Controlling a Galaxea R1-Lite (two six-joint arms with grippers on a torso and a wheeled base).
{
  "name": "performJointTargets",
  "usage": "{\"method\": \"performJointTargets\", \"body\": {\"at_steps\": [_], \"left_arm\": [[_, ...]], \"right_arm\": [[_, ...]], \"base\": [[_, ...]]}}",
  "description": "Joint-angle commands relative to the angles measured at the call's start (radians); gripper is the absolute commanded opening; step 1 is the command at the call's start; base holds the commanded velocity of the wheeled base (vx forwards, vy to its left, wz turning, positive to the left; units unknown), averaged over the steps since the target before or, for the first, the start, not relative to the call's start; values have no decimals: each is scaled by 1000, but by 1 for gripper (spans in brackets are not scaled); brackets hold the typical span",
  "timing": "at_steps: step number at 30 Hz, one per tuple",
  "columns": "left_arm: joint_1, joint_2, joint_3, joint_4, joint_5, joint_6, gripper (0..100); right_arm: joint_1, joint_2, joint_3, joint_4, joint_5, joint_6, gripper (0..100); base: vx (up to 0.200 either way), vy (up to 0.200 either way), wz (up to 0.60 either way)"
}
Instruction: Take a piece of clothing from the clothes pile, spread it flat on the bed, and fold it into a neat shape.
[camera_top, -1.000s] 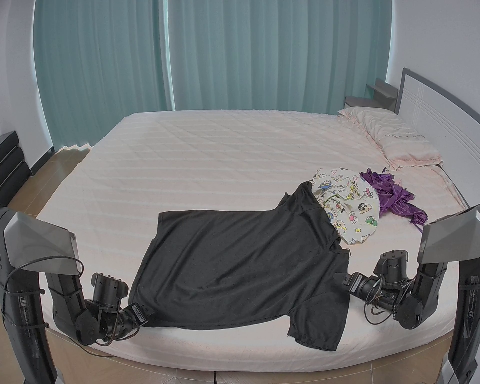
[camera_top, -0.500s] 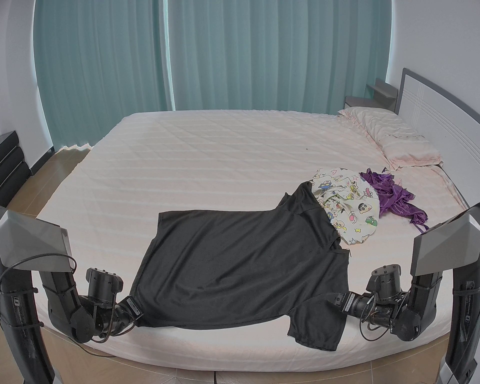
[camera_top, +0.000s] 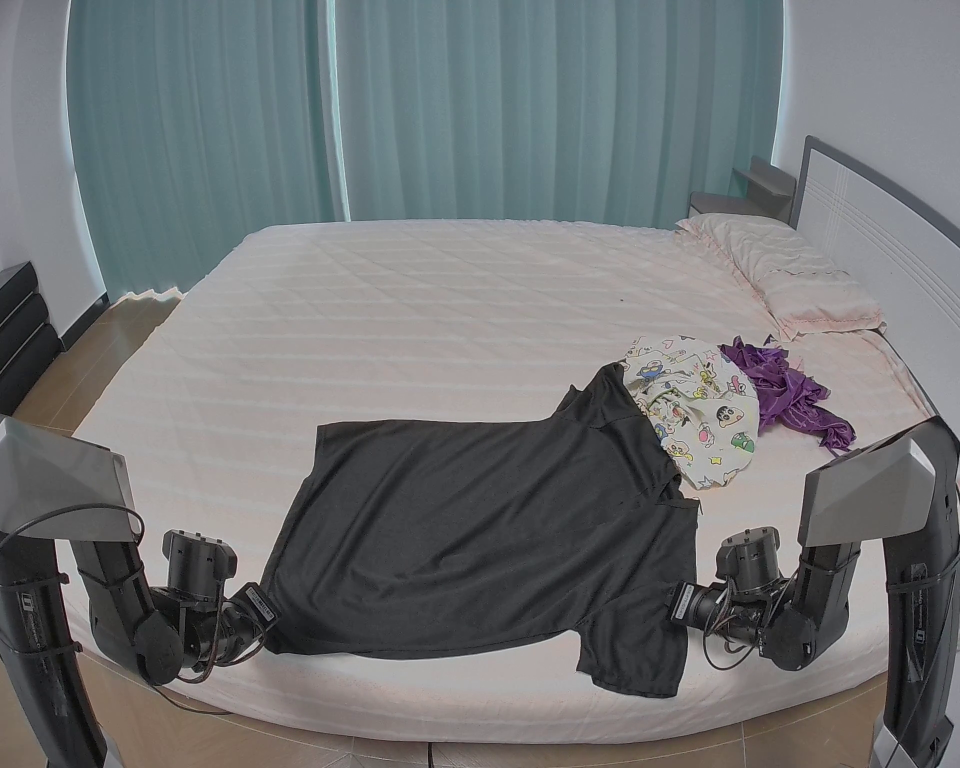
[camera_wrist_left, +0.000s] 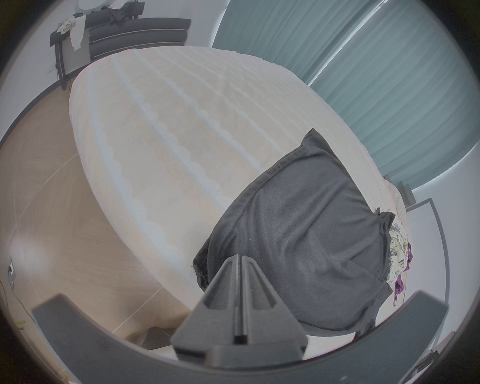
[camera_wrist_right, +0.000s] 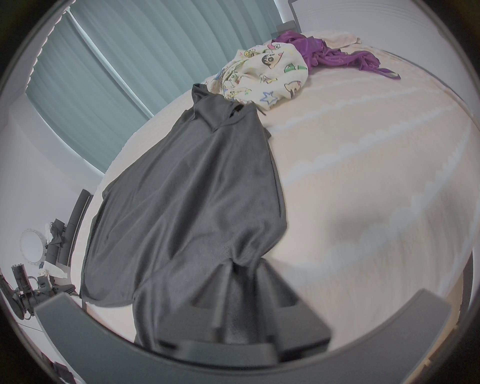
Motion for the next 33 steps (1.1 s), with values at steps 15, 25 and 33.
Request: {"method": "performJointTargets", "body": {"at_steps": [15, 25, 33], "left_arm": [[-6, 25, 4, -6, -8, -1, 0], [-7, 22, 6, -6, -11, -2, 0], [1, -3, 18, -6, -98, -2, 100]], "right_arm": [[-121, 6, -146, -10, 32, -211, 0], [-173, -10, -97, -85, 34, -197, 100], [-202, -53, 3, -150, 60, -166, 100]], "base": [[0, 0, 0], [0, 0, 0], [0, 0, 0]]}}
